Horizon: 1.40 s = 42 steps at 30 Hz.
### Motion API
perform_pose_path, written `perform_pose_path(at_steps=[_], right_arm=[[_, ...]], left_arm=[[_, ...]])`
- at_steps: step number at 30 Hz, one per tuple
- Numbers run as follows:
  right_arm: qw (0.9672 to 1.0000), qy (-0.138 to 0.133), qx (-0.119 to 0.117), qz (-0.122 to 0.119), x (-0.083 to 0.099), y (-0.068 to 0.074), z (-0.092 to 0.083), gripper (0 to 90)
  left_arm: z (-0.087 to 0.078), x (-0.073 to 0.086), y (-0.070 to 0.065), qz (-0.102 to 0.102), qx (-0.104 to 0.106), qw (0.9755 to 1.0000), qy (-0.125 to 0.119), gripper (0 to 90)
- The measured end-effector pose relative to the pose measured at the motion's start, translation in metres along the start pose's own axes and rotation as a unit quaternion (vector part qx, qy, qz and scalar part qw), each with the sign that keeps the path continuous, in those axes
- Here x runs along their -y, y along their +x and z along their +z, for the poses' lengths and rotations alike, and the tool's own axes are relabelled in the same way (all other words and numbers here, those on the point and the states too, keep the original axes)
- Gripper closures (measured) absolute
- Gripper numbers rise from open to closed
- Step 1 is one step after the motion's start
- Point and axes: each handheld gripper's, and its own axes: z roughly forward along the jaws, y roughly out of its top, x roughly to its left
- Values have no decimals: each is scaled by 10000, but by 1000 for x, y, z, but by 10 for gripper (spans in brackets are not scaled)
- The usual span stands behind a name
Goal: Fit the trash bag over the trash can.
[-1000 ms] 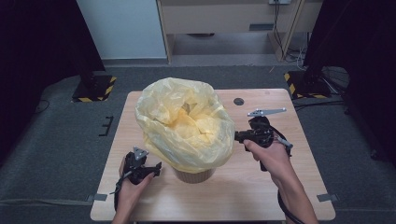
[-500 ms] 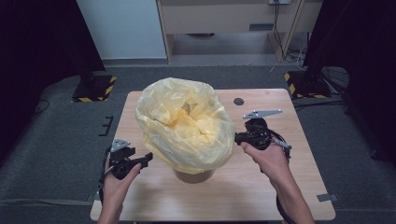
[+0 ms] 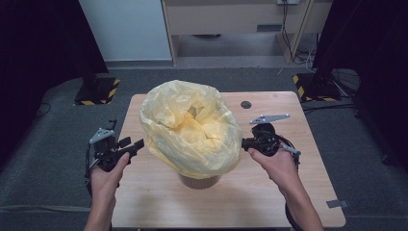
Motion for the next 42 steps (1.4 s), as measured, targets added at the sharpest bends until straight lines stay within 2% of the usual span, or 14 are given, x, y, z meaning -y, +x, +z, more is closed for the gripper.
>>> perform_pose_path(at_steps=[4, 9, 16, 19, 22, 26, 32, 35, 36, 38, 42], right_arm=[[10000, 2, 5, -16, 0, 1, 1, 900], [10000, 12, 8, 9, 0, 1, 2, 900], [10000, 19, -2, -1, 1, 1, 3, 900], [10000, 28, -3, -3, 0, 2, 3, 900], [10000, 40, -7, 1, 0, 2, 3, 900], [10000, 43, -15, -6, 0, 2, 3, 900], [10000, 20, -16, -3, 0, 2, 3, 900], [10000, 9, -12, -13, -1, 2, 3, 900], [10000, 9, -11, -7, -1, 3, 3, 900], [10000, 3, -2, 5, -1, 3, 2, 900], [10000, 17, 76, -17, -1, 3, 4, 900]], left_arm=[[-3, -12, -5, -126, 107, 9997, -188, 416], [-3, -20, -14, -159, 209, 9992, -304, 404], [8, -20, -20, -243, 347, 9989, -188, 402], [10, -21, -23, -188, 334, 9992, -145, 402], [13, -21, -24, -260, 429, 9987, -129, 425], [17, -17, -24, -407, 580, 9974, -113, 510], [20, -12, -25, -473, 734, 9962, -47, 724], [21, -11, -28, -458, 780, 9959, -47, 859], [21, -11, -29, -417, 766, 9962, -44, 900], [22, -12, -31, -295, 651, 9974, 1, 900], [25, -12, -35, -62, 235, 9996, 113, 900]])
